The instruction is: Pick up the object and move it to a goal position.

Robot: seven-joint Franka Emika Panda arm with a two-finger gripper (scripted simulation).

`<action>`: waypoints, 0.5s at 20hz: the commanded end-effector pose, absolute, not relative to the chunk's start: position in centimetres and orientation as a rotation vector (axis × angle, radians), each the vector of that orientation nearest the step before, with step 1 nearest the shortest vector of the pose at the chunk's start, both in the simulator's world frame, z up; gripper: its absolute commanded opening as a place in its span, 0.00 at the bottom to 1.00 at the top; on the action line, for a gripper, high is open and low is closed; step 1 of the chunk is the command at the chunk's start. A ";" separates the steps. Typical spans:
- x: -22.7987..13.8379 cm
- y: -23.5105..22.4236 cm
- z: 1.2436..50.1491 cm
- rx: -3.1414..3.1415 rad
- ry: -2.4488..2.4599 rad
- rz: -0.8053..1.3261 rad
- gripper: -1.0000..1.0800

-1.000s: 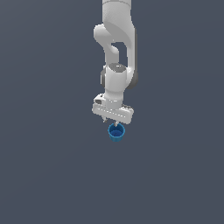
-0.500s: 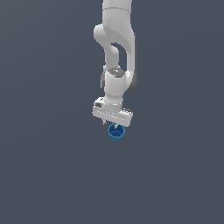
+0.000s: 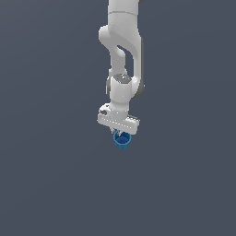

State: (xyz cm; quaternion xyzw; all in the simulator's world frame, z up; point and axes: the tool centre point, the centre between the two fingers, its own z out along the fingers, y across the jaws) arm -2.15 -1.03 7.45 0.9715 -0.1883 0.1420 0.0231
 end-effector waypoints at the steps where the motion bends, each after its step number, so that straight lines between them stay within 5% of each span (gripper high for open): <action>1: -2.2 -1.0 7.4 3.008 -0.583 0.438 0.00; 10: -1.9 -0.8 8.1 3.008 -0.583 0.440 0.00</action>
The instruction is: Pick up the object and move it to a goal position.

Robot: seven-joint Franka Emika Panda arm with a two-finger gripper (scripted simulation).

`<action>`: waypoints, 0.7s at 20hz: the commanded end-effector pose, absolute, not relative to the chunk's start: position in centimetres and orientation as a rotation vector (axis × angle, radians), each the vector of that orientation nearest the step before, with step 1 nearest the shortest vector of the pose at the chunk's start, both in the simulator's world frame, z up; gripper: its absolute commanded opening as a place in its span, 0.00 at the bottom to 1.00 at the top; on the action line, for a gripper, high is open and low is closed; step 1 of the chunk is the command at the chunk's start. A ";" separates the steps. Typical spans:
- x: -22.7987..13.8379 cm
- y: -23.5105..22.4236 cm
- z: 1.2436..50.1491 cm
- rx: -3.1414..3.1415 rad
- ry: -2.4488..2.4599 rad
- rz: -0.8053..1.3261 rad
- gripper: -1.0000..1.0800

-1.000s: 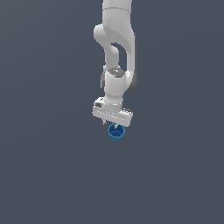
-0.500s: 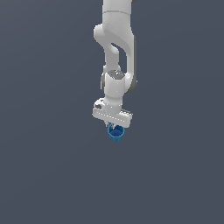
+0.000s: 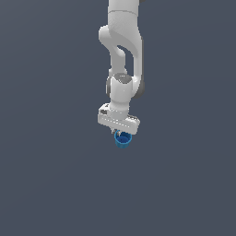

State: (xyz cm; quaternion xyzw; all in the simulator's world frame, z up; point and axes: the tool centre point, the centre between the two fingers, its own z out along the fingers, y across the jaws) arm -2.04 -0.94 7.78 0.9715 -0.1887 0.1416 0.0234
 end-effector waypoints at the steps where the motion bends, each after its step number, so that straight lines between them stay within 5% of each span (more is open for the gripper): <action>1: -1.8 -0.7 8.4 3.008 -0.583 0.440 0.00; 14: 1.1 2.4 16.5 3.008 -0.584 0.439 0.00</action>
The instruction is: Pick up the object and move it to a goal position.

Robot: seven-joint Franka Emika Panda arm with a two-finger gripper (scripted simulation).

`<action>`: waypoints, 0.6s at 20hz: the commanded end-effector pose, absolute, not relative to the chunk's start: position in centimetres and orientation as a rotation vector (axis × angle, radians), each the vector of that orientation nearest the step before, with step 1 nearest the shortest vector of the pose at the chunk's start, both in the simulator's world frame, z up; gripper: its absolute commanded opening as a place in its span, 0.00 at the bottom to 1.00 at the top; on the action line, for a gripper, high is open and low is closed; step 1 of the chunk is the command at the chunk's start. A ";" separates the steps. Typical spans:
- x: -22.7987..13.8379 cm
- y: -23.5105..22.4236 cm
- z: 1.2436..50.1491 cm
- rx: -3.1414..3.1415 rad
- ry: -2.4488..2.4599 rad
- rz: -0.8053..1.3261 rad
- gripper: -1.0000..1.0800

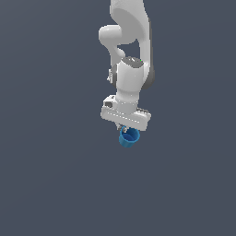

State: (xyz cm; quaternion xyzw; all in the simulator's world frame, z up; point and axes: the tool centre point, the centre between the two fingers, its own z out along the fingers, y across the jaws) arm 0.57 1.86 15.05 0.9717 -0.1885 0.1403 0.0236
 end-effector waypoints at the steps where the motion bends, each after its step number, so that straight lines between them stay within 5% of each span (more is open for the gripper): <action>1: 1.5 2.7 17.5 3.008 -0.584 0.439 0.00; 12: 4.5 5.5 25.0 3.008 -0.584 0.439 0.00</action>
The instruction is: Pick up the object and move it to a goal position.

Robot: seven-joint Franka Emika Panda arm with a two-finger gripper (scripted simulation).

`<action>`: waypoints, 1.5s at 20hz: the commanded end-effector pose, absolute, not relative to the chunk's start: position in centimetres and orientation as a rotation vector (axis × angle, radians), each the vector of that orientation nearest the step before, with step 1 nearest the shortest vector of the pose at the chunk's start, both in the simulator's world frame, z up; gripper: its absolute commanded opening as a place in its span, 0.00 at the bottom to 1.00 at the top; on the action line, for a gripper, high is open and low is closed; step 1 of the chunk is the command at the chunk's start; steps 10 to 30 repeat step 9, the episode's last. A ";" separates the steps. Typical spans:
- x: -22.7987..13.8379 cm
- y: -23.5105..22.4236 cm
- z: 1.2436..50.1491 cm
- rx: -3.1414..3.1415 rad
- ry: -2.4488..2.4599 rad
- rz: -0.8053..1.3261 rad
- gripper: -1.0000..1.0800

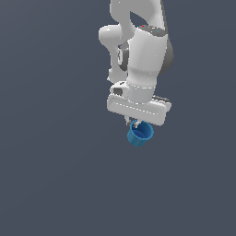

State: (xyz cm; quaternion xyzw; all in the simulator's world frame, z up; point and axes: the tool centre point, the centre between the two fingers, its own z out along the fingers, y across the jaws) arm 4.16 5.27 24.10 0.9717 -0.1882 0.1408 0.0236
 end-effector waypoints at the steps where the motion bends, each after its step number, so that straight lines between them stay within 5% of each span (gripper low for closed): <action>1: 4.7 5.7 25.4 3.008 -0.584 0.439 0.00; 30: 5.4 6.3 26.8 3.008 -0.583 0.438 0.00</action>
